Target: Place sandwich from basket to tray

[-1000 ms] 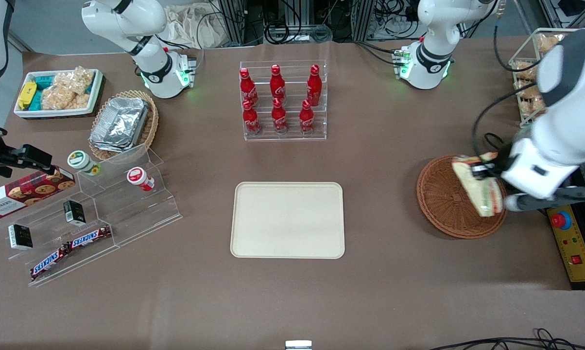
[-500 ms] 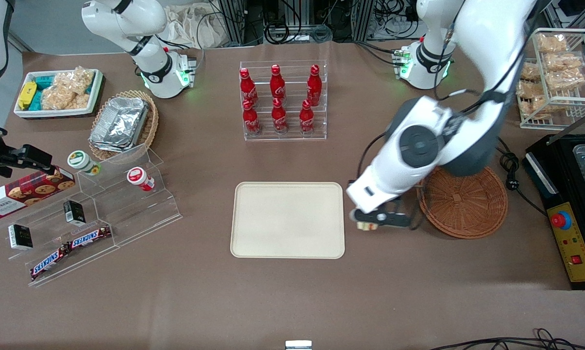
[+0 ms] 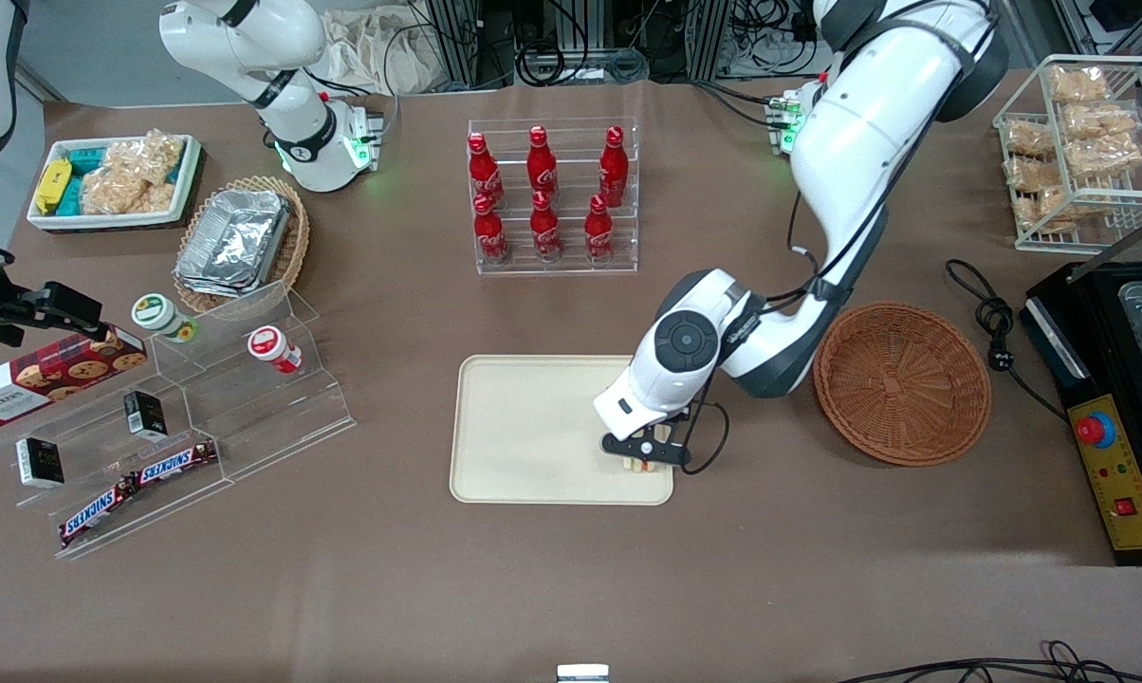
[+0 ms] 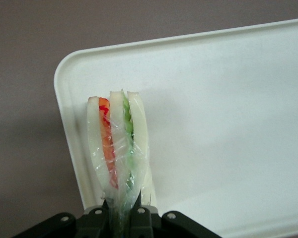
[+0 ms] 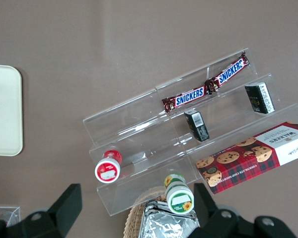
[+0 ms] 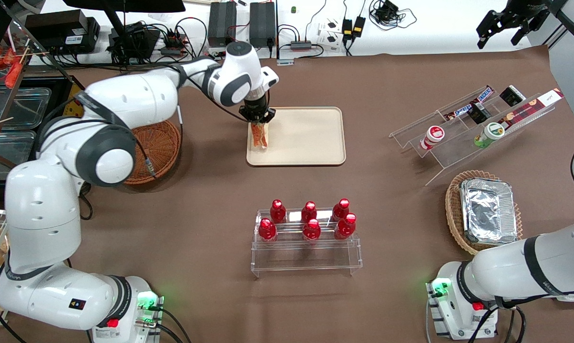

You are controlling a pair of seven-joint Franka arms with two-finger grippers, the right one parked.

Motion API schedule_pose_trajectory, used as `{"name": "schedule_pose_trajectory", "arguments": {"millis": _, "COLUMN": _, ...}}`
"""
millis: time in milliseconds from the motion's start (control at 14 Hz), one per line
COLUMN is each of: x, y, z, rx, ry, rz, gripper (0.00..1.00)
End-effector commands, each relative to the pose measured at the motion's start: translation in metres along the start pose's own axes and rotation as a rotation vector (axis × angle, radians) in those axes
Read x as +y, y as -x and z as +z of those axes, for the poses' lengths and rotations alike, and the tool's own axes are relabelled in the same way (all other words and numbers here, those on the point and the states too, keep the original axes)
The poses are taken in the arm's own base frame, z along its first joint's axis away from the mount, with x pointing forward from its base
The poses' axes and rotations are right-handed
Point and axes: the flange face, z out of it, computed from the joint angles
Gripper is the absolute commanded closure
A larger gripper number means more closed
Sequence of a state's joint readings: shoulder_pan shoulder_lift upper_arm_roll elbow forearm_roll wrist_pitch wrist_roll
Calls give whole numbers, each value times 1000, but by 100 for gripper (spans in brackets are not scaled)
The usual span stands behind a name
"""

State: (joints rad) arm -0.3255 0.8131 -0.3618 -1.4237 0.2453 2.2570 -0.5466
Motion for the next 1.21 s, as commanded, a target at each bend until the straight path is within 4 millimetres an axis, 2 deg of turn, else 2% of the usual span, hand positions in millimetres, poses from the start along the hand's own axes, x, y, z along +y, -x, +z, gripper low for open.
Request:
{"name": "schedule_pose_trajectory", "arguments": {"millis": 0, "x": 14, "y": -4, "z": 3, "rx": 31, "ry": -37, "rz": -68, "gripper": 2}}
{"name": "schedule_pose_trajectory", "arguments": {"millis": 214, "x": 10, "y": -2, "z": -14, "rx": -6, "ry": -82, "rz": -101, "gripper": 1}}
{"name": "schedule_pose_trajectory", "arguments": {"millis": 429, "x": 4, "y": -4, "z": -81, "rx": -27, "ry": -133, "rz": -121, "gripper": 1}}
{"name": "schedule_pose_trajectory", "arguments": {"millis": 571, "x": -7, "y": -4, "z": -143, "rx": 5, "ry": -150, "rz": -138, "gripper": 1}}
{"name": "schedule_pose_trajectory", "arguments": {"millis": 714, "x": -46, "y": -9, "z": -199, "rx": 33, "ry": -161, "rz": -188, "gripper": 1}}
{"name": "schedule_pose_trajectory", "arguments": {"millis": 786, "x": -71, "y": -10, "z": -220, "rx": 26, "ry": -174, "rz": -216, "gripper": 1}}
{"name": "schedule_pose_trajectory", "arguments": {"millis": 929, "x": -114, "y": 0, "z": -267, "rx": -39, "ry": -172, "rz": -124, "gripper": 1}}
{"name": "schedule_pose_trajectory", "arguments": {"millis": 1143, "x": -202, "y": 13, "z": -321, "rx": -110, "ry": -152, "rz": -54, "gripper": 1}}
